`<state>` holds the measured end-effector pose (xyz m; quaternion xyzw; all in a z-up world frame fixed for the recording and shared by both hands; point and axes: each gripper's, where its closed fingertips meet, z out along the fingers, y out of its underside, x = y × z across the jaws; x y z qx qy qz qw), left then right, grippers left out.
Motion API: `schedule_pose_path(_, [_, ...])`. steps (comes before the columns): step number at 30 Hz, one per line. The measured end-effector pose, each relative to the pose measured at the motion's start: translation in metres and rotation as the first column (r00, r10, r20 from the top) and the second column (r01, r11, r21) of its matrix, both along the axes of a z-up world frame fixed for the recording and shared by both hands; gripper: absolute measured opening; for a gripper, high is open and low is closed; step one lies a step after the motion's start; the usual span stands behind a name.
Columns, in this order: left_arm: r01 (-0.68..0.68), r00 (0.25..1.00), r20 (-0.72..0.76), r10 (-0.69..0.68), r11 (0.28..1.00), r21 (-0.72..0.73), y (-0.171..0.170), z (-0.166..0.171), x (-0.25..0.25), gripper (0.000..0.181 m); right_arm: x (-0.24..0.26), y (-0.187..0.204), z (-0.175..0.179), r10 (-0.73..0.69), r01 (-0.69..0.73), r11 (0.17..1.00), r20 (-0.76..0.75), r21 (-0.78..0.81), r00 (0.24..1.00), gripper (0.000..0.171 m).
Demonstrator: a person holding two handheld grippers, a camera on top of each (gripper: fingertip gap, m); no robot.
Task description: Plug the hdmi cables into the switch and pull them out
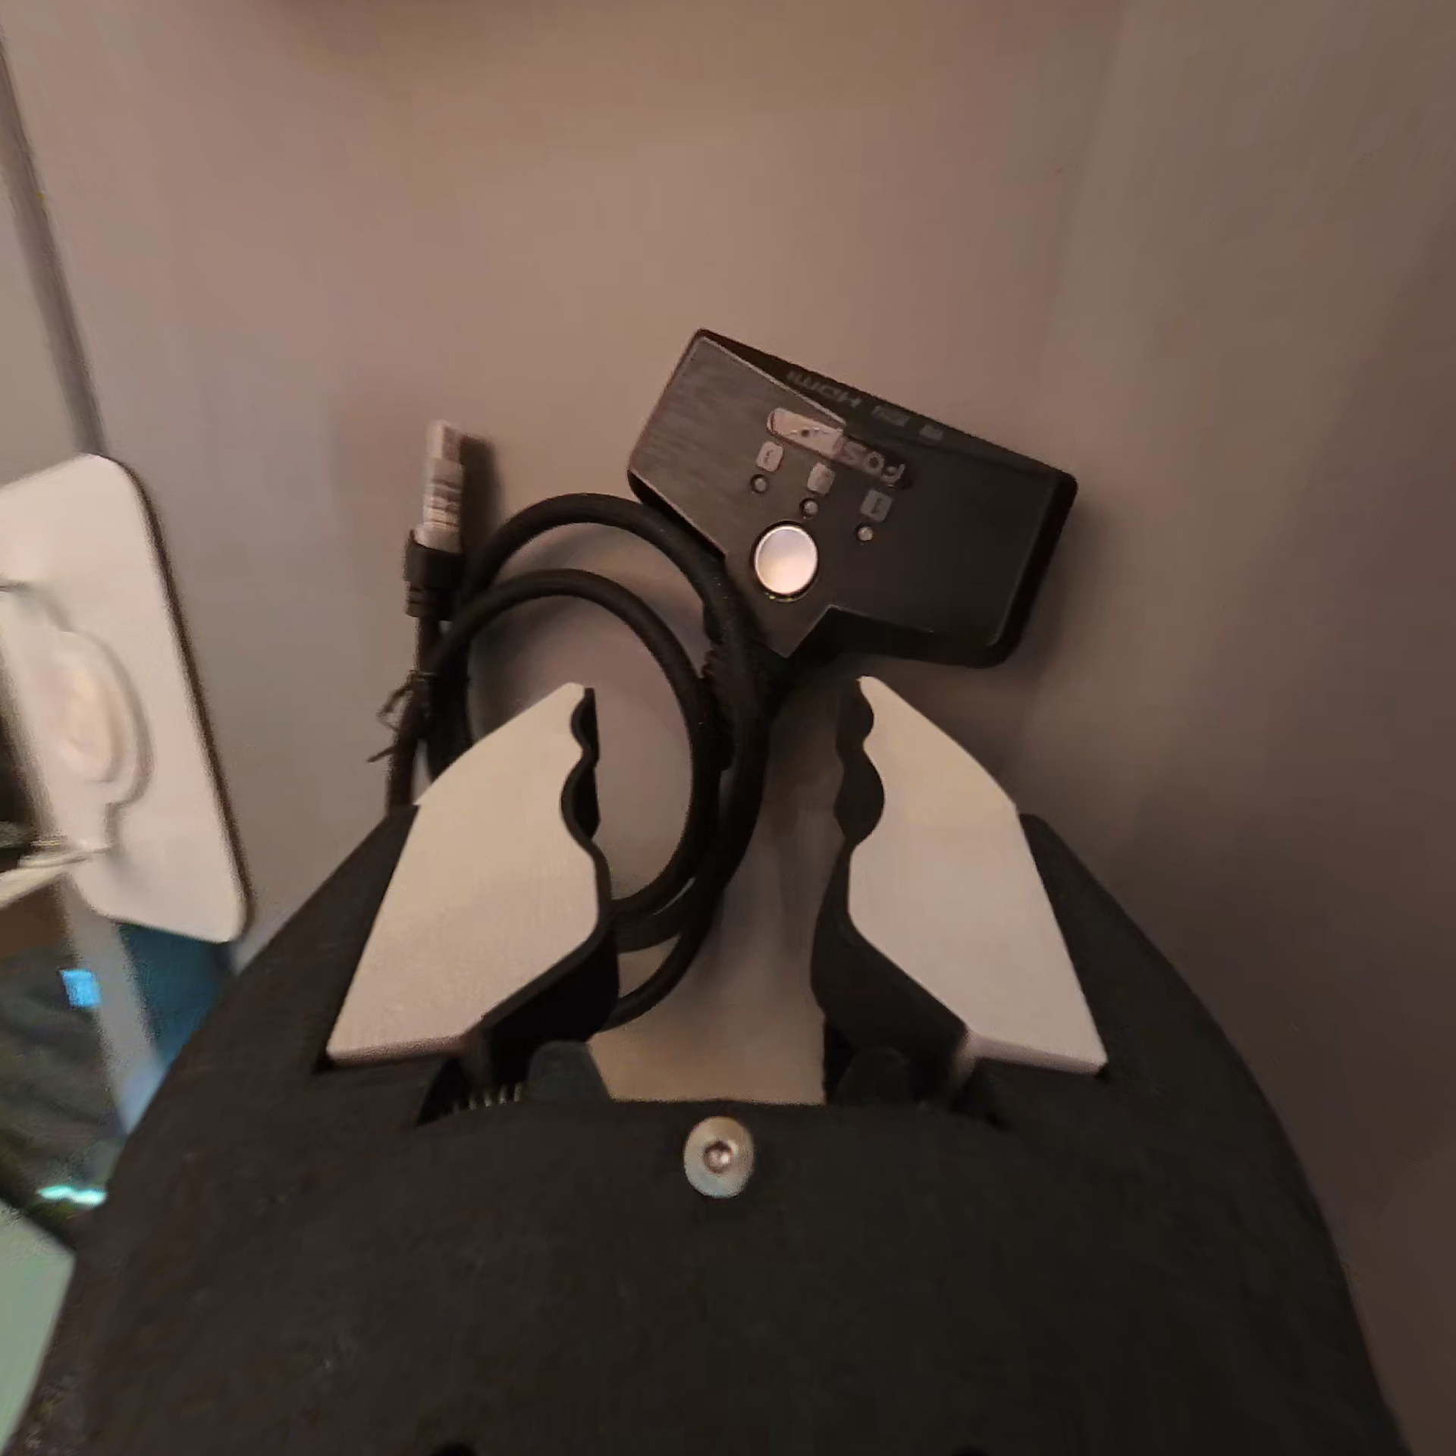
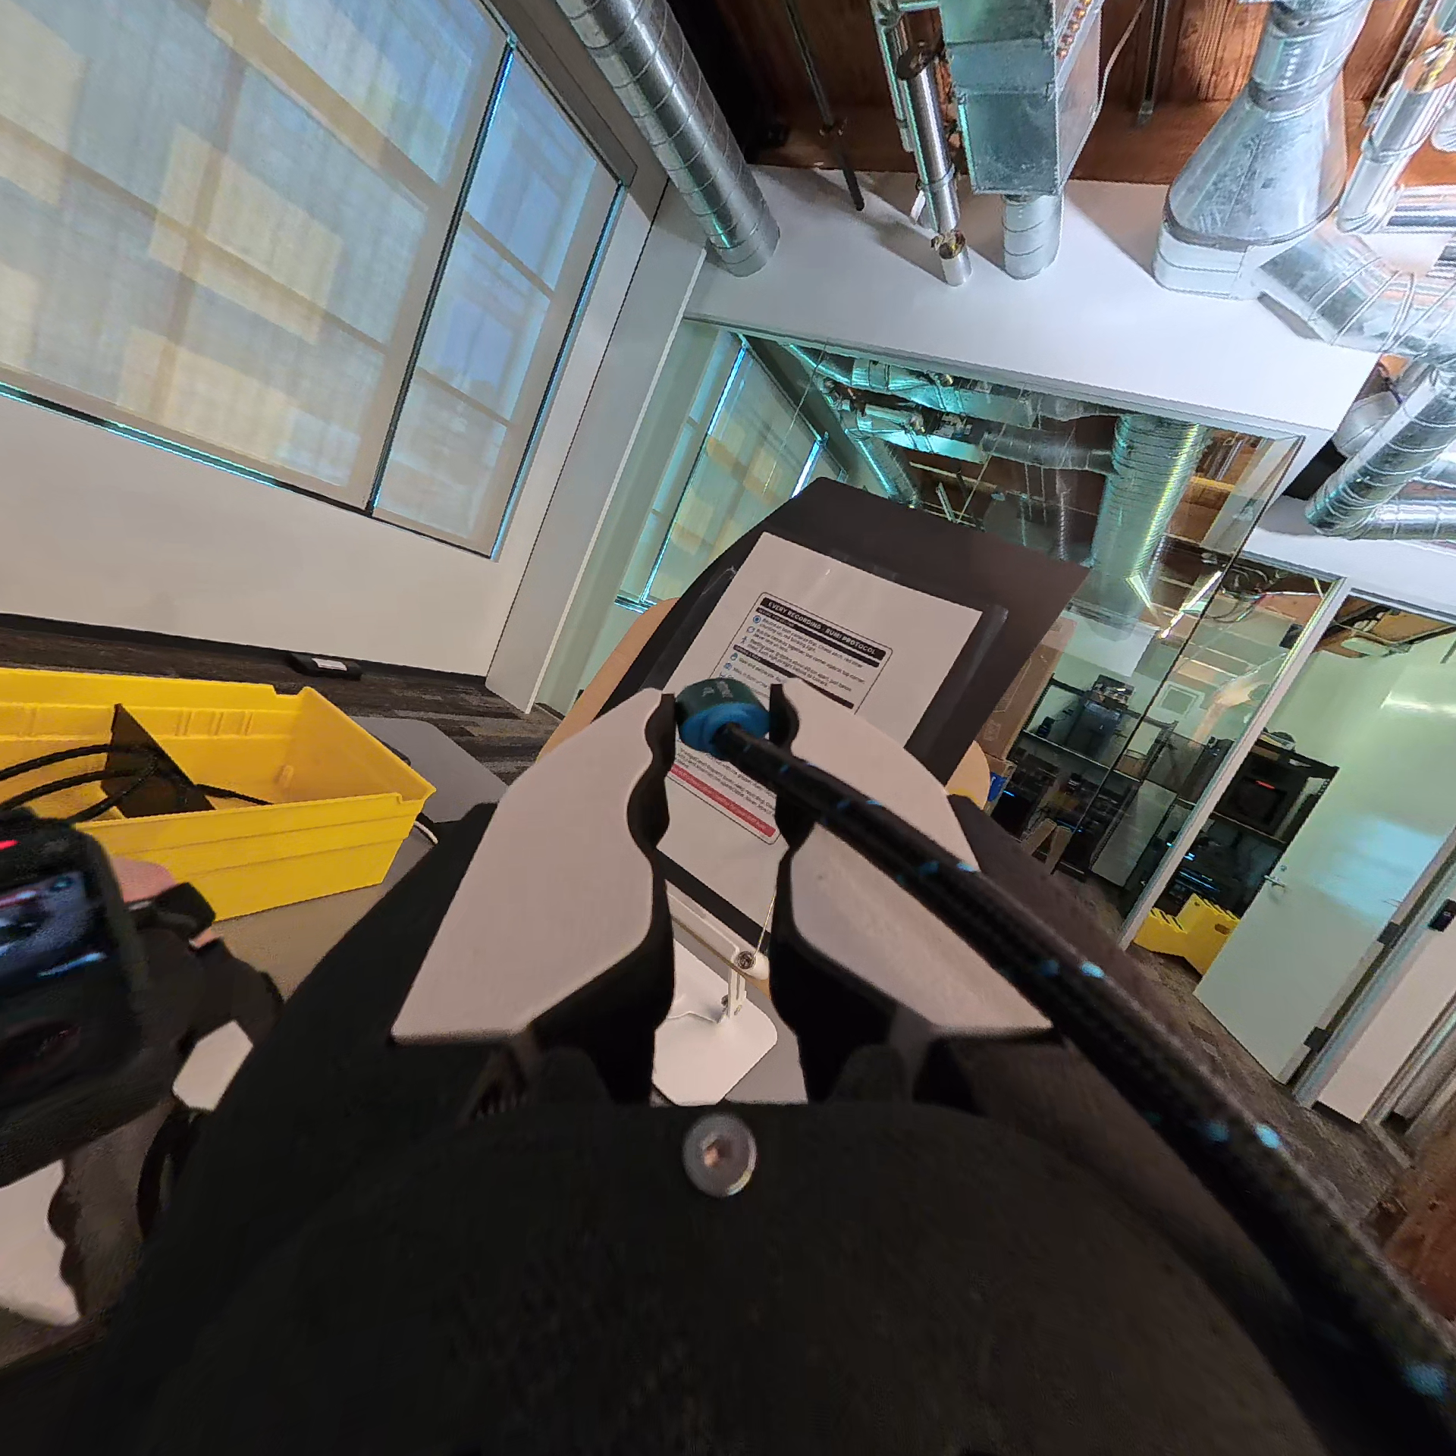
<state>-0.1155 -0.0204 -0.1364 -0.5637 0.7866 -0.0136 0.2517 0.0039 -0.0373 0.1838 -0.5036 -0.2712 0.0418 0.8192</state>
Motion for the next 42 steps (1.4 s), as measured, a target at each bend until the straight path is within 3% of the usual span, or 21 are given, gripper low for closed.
schedule_pose_path(7, [-0.050, 0.998, 0.025, 0.057, 0.974, -0.220, 0.003, -0.015, 0.000, 0.049, -0.007, 0.003, -0.005, 0.017, -0.017, 1.000, 0.024, -0.017, 1.000, 0.023])
schedule_pose_path(12, [-0.087, 0.991, 0.058, 0.121, 0.909, -0.408, -0.010, -0.019, 0.008, 0.051, -0.013, 0.005, -0.008, 0.028, -0.027, 0.999, 0.048, -0.020, 0.998, 0.023])
schedule_pose_path(14, [-0.036, 0.985, 0.138, 0.101, 0.911, -0.412, -0.016, -0.019, 0.018, 0.051, -0.015, 0.005, -0.010, 0.029, -0.027, 0.999, 0.062, -0.023, 0.998, 0.024])
schedule_pose_path(16, [0.006, 0.974, 0.212, 0.085, 0.917, -0.398, -0.020, -0.019, 0.028, 0.034, -0.016, 0.006, -0.011, 0.028, -0.026, 0.999, 0.075, -0.026, 0.997, 0.024])
schedule_pose_path(24, [-0.015, 0.959, 0.238, 0.153, 0.868, -0.496, -0.024, -0.004, 0.037, 0.027, -0.009, 0.001, -0.005, 0.030, -0.029, 1.000, 0.065, -0.012, 0.997, 0.023])
schedule_pose_path(29, [0.065, 0.914, 0.366, 0.173, 0.830, -0.554, -0.030, 0.038, 0.040, 0.026, 0.001, -0.002, 0.001, 0.020, -0.020, 1.000, 0.045, -0.002, 0.999, 0.024])
schedule_pose_path(34, [0.241, 0.852, 0.513, 0.107, 0.788, -0.566, -0.051, 0.107, 0.027, 0.026, 0.010, -0.013, 0.013, 0.039, -0.039, 0.999, 0.000, -0.029, 0.999, 0.023])
schedule_pose_path(37, [0.336, 0.811, 0.585, 0.018, 0.804, -0.490, -0.061, 0.146, 0.008, 0.026, -0.008, -0.026, 0.012, 0.221, -0.231, 0.961, -0.083, -0.150, 0.972, 0.023])
schedule_pose_path(42, [0.403, 0.742, 0.667, -0.069, 0.841, -0.360, -0.062, 0.191, -0.038, 0.026, -0.065, -0.054, 0.000, 0.519, -0.546, 0.796, -0.171, -0.263, 0.838, 0.023])
